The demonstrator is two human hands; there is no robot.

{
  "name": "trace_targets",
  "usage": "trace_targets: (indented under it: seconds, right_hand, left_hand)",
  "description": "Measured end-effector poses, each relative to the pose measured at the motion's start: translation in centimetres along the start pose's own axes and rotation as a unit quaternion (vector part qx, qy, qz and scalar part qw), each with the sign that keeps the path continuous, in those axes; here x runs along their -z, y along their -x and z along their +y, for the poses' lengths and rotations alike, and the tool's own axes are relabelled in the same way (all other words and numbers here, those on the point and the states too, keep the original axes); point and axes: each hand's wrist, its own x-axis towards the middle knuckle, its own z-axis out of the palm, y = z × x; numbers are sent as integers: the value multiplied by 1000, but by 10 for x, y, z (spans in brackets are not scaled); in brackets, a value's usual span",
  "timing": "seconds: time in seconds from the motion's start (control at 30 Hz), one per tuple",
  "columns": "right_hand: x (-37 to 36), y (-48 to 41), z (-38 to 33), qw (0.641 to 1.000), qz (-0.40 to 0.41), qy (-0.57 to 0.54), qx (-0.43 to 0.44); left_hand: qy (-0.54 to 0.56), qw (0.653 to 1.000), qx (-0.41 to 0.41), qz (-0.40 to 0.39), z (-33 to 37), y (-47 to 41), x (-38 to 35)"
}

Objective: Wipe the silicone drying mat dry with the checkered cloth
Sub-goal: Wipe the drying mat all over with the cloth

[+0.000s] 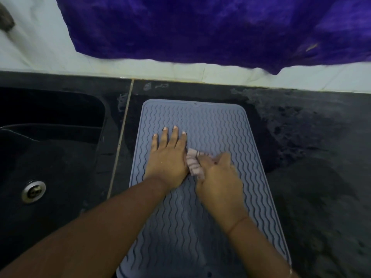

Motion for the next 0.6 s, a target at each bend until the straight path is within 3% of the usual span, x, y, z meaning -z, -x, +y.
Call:
trace_targets:
  seconds: [0.1,0.2,0.37,0.6]
  right_hand:
    - [-5,-2,2,999,28,-2,-24]
    - [-15,-62,11,997,82,14,3]
    - [-15,-132,6,996,68,50,-7]
    - [6,21,4,998,35,42,10]
  left_hand:
    - [5,1000,-2,9,1,1,0]
    - [17,999,1,33,2,0,-1]
    - [12,999,11,33,3,0,-1]
    - [5,1000,19,24,4,0,4]
